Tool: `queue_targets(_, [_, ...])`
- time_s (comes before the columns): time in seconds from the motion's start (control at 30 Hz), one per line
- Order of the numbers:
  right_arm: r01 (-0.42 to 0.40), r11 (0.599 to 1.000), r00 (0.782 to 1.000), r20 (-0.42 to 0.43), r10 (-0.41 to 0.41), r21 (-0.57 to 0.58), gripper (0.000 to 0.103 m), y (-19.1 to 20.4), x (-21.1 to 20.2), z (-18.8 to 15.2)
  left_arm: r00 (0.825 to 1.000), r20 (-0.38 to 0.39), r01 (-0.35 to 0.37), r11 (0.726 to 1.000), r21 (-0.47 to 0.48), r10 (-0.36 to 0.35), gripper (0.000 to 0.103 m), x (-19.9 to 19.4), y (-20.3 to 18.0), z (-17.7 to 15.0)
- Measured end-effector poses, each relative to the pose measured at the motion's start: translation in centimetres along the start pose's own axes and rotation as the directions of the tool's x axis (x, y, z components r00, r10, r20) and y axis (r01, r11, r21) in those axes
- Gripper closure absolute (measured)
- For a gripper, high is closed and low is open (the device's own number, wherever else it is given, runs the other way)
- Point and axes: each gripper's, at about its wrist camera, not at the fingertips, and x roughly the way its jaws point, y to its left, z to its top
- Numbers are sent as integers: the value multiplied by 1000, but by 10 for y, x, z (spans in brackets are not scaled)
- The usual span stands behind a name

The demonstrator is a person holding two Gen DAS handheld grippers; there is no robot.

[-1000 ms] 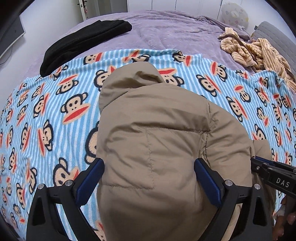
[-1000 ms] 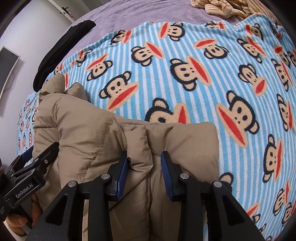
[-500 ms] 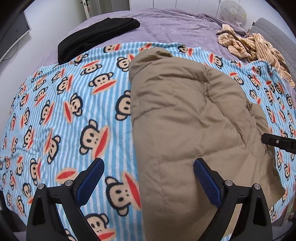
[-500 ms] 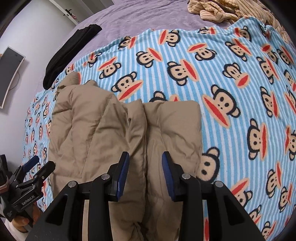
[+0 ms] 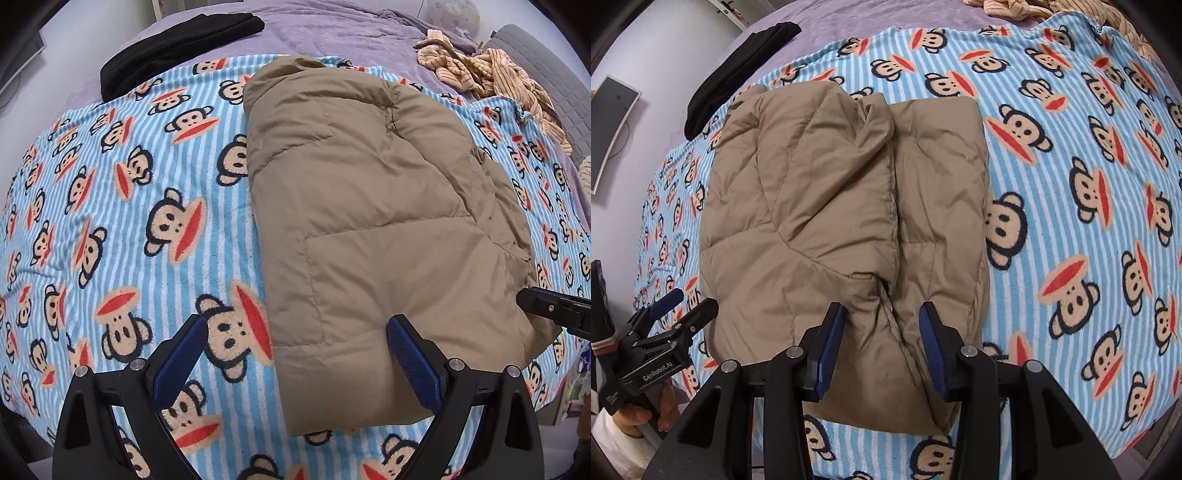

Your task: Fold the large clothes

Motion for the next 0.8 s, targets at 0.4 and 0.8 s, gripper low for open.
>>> queue_targets(0.4, [43, 999, 999, -5, -43, 20, 50, 9, -18, -15, 1000, -6, 30, 999, 14, -30, 5, -26, 0, -9])
queue_targets(0.8, [-20, 1000, 1000, -4, 20, -23, 43, 9, -39, -21, 998, 10, -62, 998, -31, 62, 2, -62, -12, -25])
